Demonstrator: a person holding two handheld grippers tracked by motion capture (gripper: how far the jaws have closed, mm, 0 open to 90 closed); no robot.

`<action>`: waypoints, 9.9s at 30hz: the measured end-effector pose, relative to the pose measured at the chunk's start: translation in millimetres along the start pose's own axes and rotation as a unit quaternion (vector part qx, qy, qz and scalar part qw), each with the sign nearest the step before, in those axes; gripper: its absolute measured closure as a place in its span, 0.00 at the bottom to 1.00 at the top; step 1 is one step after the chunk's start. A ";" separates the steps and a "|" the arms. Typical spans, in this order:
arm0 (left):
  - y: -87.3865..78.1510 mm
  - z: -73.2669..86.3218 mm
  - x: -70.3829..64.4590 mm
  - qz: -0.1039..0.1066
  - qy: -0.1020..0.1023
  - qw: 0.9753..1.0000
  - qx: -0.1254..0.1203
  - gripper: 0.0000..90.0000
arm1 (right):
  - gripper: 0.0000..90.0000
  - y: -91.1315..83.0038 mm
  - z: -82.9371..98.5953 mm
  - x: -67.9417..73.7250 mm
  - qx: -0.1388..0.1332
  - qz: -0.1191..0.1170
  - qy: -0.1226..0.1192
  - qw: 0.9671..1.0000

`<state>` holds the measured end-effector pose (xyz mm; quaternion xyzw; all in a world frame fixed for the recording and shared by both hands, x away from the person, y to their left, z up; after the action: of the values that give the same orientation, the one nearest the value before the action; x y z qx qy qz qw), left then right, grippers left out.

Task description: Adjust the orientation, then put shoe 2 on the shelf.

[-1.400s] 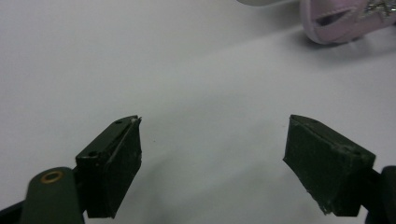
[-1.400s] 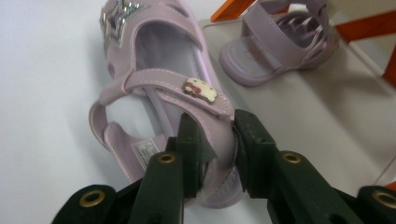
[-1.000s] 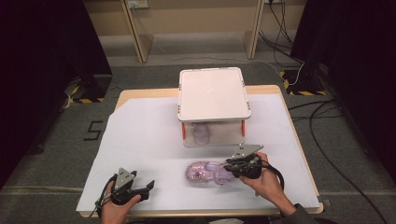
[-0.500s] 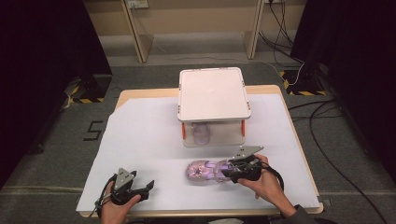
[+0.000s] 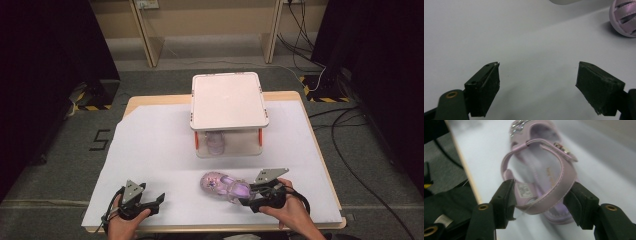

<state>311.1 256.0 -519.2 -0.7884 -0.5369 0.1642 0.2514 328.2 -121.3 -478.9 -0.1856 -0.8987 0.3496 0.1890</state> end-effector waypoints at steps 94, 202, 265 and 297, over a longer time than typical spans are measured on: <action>-0.3 3.5 3.3 -0.004 -0.008 1.000 0.004 0.21 | 0.94 -6.9 -55.1 -40.0 -0.044 0.239 -0.311 0.919; 1.5 4.0 1.4 -0.001 -0.005 1.000 0.007 0.20 | 0.61 61.2 -53.2 -107.1 -0.049 0.213 -0.105 0.970; 1.1 1.6 -0.1 0.003 -0.001 1.000 0.003 0.20 | 0.38 20.5 -44.7 -61.0 -0.129 0.104 -0.036 0.985; 1.9 1.5 -1.4 0.004 0.000 1.000 0.004 0.20 | 0.23 -2.3 19.9 -43.0 -0.119 0.082 0.025 0.989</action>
<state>311.3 254.4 -521.5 -0.7895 -0.5329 0.1672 0.2544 355.3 -154.0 -500.0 -0.2887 -0.9107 0.2494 0.1586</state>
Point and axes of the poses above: each handheld gripper's, and its own axes: y roughly forward along the jaws, z roughly out of its underside, x roughly to its left, the point moved 4 cm from there along y, roughly forward along the jaws, and after that the axes turned 5 degrees about -z, right-handed, at the moved point
